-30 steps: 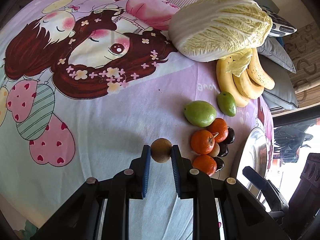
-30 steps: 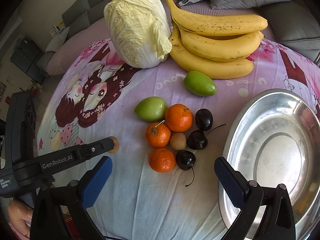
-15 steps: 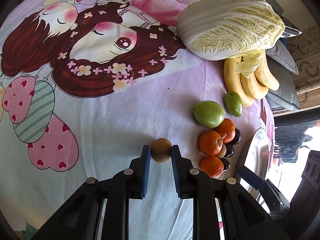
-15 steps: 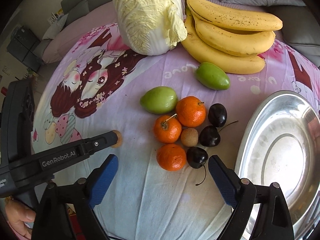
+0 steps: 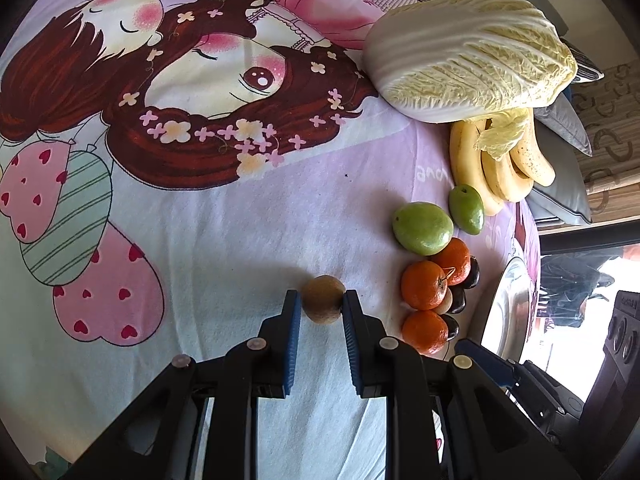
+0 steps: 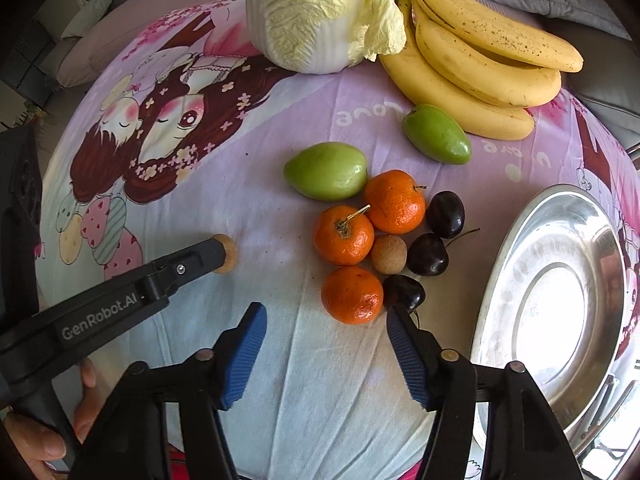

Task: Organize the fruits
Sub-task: 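Grasp an orange tangerine with the right gripper while the left gripper holds the kiwi, then carry the kiwi and tangerine in both grippers over the steel bowl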

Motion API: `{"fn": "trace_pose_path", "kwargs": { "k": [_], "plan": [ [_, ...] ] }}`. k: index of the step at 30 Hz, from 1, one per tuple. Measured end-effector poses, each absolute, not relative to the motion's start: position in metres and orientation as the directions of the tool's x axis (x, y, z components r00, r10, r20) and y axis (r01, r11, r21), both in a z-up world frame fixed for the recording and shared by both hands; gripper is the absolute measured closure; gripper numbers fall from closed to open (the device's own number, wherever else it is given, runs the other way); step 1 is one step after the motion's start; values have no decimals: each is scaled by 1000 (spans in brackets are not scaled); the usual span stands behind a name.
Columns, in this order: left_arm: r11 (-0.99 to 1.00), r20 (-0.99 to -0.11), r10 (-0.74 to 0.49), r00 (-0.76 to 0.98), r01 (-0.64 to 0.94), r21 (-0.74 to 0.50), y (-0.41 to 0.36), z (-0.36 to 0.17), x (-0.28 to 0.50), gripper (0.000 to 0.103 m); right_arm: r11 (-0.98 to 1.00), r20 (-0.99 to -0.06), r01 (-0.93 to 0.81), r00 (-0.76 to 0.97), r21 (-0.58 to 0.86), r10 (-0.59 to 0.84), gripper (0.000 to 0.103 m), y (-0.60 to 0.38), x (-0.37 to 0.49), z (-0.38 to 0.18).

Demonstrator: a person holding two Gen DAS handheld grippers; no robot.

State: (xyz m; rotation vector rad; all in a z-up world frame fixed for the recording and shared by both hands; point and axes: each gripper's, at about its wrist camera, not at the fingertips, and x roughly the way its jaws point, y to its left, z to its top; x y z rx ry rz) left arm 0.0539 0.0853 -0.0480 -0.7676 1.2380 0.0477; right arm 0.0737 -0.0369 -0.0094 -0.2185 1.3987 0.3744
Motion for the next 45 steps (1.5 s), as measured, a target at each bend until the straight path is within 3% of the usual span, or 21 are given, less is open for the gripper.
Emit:
{"fn": "trace_pose_path", "kwargs": {
  "k": [3, 12, 17, 36, 42, 45],
  "plan": [
    [749, -855, -379, 355, -424, -508, 84, -49, 55, 80, 927, -986, -373, 133, 40, 96, 54, -34, 77, -13],
    [753, -854, -391, 343, -415, -511, 82, -52, 56, 79, 928, -994, -370, 111, -40, 1, 55, -27, 83, -29],
    [762, -859, -382, 342, -409, -502, 79, -53, 59, 79, 930, -993, -363, 121, -51, -7, 65, -28, 85, -31],
    [768, -831, -368, 417, -369, -524, 69, -23, 69, 80, 943, -980, -330, 166, 48, 108, 65, -88, 88, 8],
    [782, -829, -354, 434, -349, -517, 61, -11, 76, 80, 977, -965, -214, 260, -21, 36, 66, -116, 85, 33],
    [802, -831, -346, 437, -323, -503, 50, -4, 80, 80, 988, -957, -156, 284, 18, 63, 66, -129, 86, 32]
  ]
}}
